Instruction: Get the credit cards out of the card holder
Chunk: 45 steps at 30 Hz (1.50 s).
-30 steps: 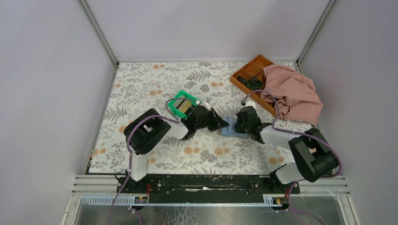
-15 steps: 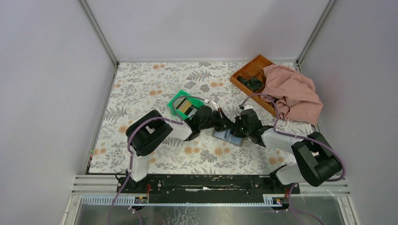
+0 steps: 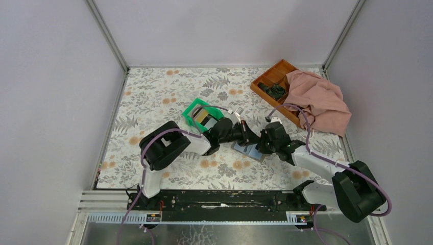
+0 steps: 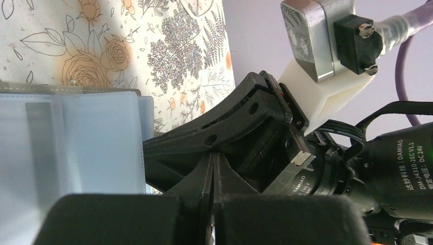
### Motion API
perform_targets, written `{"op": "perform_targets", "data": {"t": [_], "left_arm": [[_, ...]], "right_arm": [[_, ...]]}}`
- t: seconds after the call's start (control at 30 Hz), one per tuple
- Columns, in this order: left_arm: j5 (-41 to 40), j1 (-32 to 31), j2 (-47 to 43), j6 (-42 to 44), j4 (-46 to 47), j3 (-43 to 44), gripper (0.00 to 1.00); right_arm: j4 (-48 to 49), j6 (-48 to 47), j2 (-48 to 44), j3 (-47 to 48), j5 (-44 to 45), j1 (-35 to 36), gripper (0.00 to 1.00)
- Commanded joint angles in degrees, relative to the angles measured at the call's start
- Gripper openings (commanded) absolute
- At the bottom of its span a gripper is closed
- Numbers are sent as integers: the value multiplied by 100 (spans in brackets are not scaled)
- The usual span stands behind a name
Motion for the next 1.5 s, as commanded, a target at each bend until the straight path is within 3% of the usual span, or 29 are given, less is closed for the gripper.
{"op": "perform_targets", "data": {"t": [0.0,0.6,0.83,1.0,1.17,1.33,1.47], "left_arm": [[-184,18,112,-47,699,-55,0],[-87,-31,312,-113,1039,-103,0],[58,-94,-156,189,905,9,0],[-258,-8,-725,820,53,-83,0],[-473,491,-1148,1032,-643,-555,0],[-1538,702,-1800,2016,-2202,-801,0],[-1828,585,-1898,2275,-2605,-786,0]], "right_arm": [[-359,-1,-253,49,-24,171,0],[-1487,18,-2020,329,969,171,0],[-1496,-1,-1924,408,1002,169,2],[-1340,17,-1807,344,936,169,5],[-1285,-2,-1638,372,902,170,6],[-1233,-26,-1569,420,862,169,7],[-1138,4,-1492,432,785,170,8]]}}
